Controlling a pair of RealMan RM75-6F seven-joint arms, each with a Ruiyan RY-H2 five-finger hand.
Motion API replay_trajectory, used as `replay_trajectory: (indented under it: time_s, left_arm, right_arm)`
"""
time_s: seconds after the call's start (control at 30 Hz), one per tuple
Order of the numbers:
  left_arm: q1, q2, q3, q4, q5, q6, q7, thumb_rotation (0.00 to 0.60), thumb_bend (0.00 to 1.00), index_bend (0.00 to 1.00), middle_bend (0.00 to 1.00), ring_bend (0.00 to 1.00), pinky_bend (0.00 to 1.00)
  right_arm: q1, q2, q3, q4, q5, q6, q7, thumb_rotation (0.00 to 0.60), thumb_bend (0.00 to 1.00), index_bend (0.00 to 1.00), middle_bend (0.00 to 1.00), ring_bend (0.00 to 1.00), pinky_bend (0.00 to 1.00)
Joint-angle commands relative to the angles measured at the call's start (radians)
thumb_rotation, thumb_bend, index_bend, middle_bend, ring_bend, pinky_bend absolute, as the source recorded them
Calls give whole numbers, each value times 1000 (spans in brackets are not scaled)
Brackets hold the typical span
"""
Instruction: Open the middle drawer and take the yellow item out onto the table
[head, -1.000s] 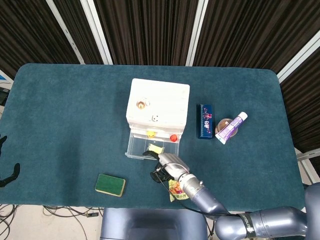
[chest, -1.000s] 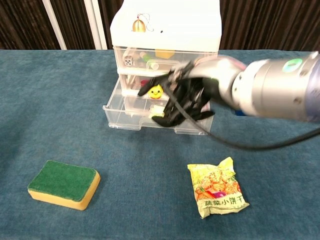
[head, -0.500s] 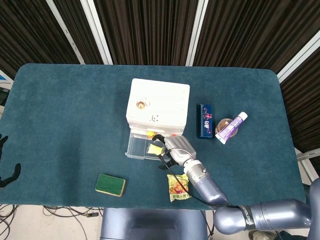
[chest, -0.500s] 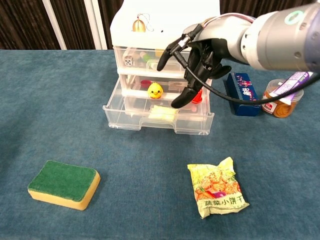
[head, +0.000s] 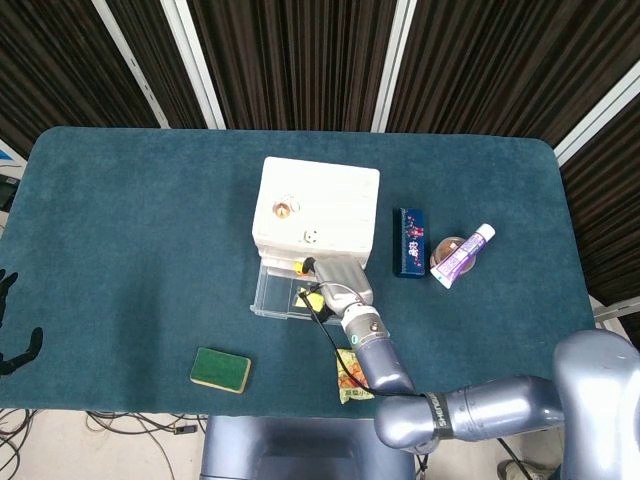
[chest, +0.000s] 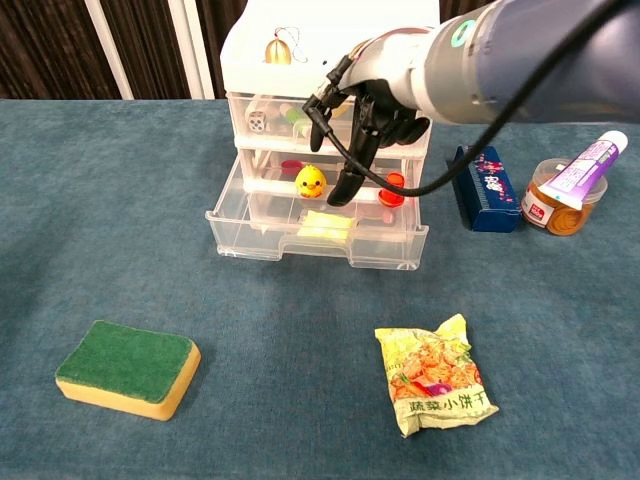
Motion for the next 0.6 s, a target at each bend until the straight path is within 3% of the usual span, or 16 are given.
replay_trajectory:
  time_s: [0.03, 0.27, 0.6]
  left_arm:
    - [0, 1, 0, -1, -2, -2, -1, 600, 403, 20, 0, 0, 0]
    - [-1, 3, 2, -5, -7, -8, -2, 600, 403, 20, 0, 0, 0]
    - [-1, 4, 3, -5, -5, -9, -5, 600, 403, 20, 0, 0, 0]
  right_arm:
    - [22, -38, 10, 28, 30, 39, -28, 600, 239, 323, 1000, 1000, 1000]
    - [60, -123, 36, 94, 113, 110, -94, 600, 238, 323, 1000, 1000, 1000]
    - [69, -164, 75, 148, 171, 109, -161, 600, 222, 323, 1000, 1000, 1000]
